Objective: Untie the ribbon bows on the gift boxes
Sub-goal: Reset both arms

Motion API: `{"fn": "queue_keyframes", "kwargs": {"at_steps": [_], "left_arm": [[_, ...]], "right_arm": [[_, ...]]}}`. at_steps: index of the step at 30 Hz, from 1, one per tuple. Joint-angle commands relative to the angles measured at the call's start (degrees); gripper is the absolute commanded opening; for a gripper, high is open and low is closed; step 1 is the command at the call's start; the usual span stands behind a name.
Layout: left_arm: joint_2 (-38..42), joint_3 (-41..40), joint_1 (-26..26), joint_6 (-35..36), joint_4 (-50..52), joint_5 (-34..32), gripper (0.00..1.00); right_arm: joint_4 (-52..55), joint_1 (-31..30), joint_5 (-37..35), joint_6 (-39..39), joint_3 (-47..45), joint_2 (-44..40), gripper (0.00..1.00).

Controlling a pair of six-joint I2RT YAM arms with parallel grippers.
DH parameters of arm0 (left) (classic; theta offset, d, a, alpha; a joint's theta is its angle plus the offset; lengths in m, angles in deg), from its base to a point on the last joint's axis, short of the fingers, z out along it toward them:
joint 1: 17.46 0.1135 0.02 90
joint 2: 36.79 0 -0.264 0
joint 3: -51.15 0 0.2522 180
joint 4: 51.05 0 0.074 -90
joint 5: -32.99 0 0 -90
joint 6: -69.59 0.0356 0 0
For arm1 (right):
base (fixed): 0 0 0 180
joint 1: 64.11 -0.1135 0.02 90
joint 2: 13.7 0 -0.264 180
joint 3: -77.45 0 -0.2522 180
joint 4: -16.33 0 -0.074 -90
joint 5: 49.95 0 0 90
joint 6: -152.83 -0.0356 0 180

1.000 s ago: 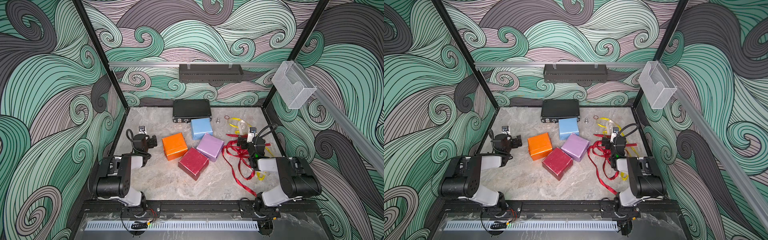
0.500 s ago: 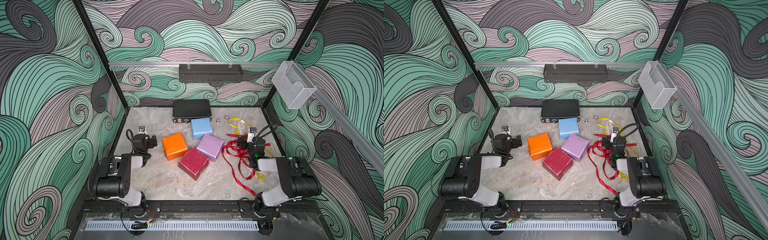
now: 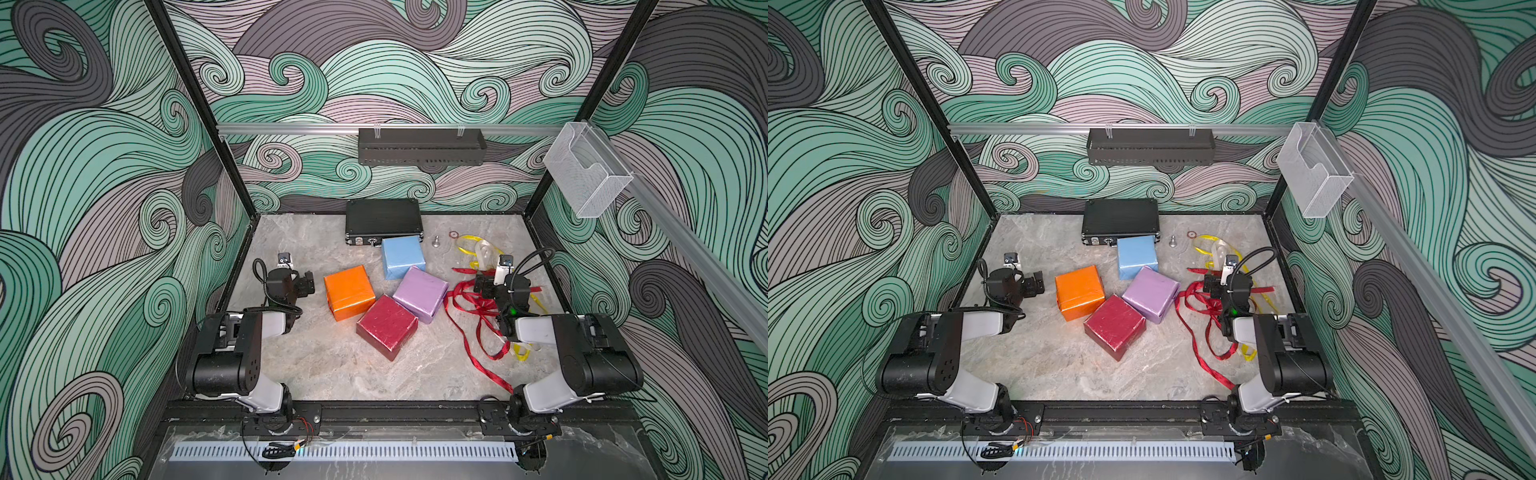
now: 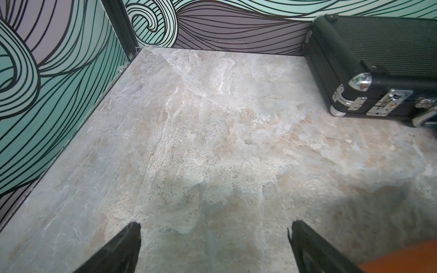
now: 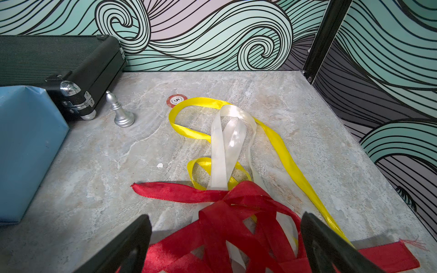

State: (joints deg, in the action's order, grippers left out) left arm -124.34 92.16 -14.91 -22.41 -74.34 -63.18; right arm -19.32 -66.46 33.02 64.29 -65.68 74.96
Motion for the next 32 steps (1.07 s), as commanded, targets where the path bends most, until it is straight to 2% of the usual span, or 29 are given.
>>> {"fn": "queue_keyframes", "kwargs": {"at_steps": [1,9,11,13,15,19,20,32], "left_arm": [[0.1,0.4,0.2,-0.4,-0.3,0.6,0.99],[0.4,-0.5,0.1,-0.6,-1.5,0.2,0.99],[1.9,-5.4,0.1,-1.5,-9.0,-1.5,0.98],[2.6,-8.7,0.2,-3.9,-14.3,-6.7,0.98],[2.6,-7.6,0.2,-4.8,-12.1,-8.1,0.99],[0.2,0.5,0.2,-0.8,0.3,-0.3,0.99],[0.1,-0.6,0.4,-0.4,-2.2,0.0,0.99],[0.1,0.2,0.3,-0.6,-0.6,0.2,0.99]], "right_arm": [[0.2,-0.1,0.4,-0.3,-0.3,-0.5,0.99],[0.1,-0.1,0.4,-0.3,-0.3,-0.5,0.99],[0.1,0.0,0.5,-0.3,-0.3,-0.6,0.99],[0.1,-0.1,0.4,-0.3,-0.3,-0.6,0.99],[0.0,-0.1,0.4,-0.3,-0.3,-0.6,0.99],[0.1,-0.1,0.4,-0.3,-0.3,-0.5,0.99],[0.1,-0.1,0.4,-0.3,-0.3,-0.6,0.99],[0.4,0.0,0.7,-0.3,-0.1,-0.6,0.99]]}}
